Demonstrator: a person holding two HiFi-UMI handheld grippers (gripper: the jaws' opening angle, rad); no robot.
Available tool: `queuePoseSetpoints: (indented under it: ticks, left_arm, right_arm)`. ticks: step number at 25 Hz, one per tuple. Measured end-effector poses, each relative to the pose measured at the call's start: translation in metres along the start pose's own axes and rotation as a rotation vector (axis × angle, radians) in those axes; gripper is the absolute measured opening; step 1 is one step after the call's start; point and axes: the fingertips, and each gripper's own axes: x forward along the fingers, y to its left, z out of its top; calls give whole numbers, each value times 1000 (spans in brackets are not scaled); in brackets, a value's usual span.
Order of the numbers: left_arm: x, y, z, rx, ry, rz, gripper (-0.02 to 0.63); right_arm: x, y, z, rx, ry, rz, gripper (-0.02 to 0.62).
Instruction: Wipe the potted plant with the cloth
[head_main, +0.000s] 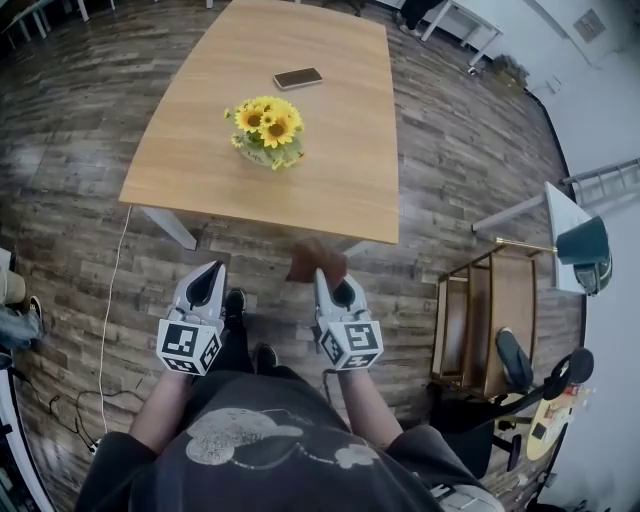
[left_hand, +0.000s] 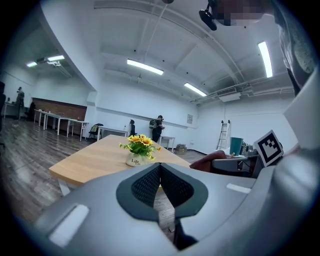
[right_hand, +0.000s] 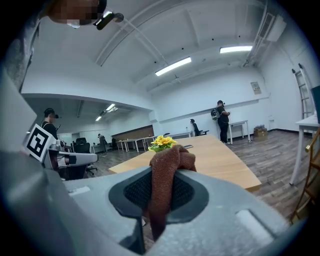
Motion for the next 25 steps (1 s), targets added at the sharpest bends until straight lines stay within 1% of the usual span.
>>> queuePoseSetpoints:
  ticks: [3, 5, 12, 17, 18, 22, 23, 24, 25]
  left_arm:
    - [23, 16, 2, -17, 6, -32, 20]
    - [41, 29, 3, -19, 13, -61, 37]
    - [107, 69, 19, -32, 25, -130, 20]
    - [140, 92, 19, -14, 65, -177, 20]
    - [146, 97, 18, -4, 75, -184, 29]
    - [169, 108, 6, 62, 119, -232, 110]
    - [175, 109, 1, 87, 129, -247, 145]
    - [182, 111, -4, 112, 139, -259, 194]
    - [188, 112, -10, 135, 149, -265, 258]
  right_arm:
    - [20, -9, 5, 13, 8, -43, 46]
    - [37, -12, 11, 12, 11, -67, 46]
    - [100, -20, 39, -8, -3, -116, 46]
    - [130, -30, 44, 4, 11, -173, 46]
    - [135, -34, 44, 8, 13, -190, 46]
    - [145, -51, 45, 19, 14, -269, 46]
    - [145, -55, 46, 23, 13, -291, 46]
    - [146, -59, 46, 27, 13, -310, 46]
    - [146, -64, 45, 31, 16, -326, 46]
